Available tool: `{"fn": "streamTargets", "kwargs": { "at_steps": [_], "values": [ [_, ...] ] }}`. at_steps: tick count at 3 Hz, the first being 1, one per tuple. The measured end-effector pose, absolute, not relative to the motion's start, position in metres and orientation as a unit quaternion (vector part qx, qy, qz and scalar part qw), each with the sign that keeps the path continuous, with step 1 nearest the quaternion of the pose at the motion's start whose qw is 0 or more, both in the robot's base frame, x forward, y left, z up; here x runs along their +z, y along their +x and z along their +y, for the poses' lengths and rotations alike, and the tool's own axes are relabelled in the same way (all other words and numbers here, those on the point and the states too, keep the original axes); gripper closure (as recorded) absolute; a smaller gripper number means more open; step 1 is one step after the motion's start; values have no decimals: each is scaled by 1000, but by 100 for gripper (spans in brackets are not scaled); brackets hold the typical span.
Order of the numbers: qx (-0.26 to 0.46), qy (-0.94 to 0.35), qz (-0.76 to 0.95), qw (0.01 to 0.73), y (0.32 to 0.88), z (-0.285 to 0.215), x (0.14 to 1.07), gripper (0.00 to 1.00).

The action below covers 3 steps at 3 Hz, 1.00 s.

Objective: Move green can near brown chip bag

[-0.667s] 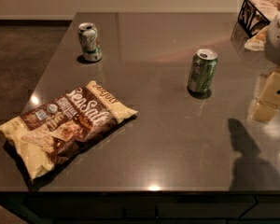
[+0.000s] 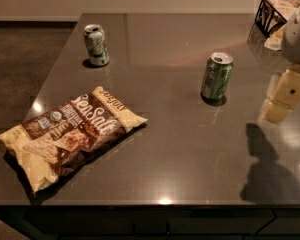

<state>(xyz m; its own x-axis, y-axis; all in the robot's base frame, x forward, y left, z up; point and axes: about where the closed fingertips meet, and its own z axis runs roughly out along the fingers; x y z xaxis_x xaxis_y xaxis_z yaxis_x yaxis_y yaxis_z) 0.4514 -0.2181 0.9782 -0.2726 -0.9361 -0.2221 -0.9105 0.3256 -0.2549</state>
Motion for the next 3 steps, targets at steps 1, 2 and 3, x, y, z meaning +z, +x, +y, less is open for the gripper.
{"fn": "streamTargets", "kwargs": {
  "at_steps": [1, 2, 3],
  "values": [
    [-35, -522, 829, 197, 486, -223, 972, 0],
    [-23, -467, 853, 231, 525, -221, 964, 0],
    [8, -407, 875, 262, 569, -209, 947, 0]
  ]
}}
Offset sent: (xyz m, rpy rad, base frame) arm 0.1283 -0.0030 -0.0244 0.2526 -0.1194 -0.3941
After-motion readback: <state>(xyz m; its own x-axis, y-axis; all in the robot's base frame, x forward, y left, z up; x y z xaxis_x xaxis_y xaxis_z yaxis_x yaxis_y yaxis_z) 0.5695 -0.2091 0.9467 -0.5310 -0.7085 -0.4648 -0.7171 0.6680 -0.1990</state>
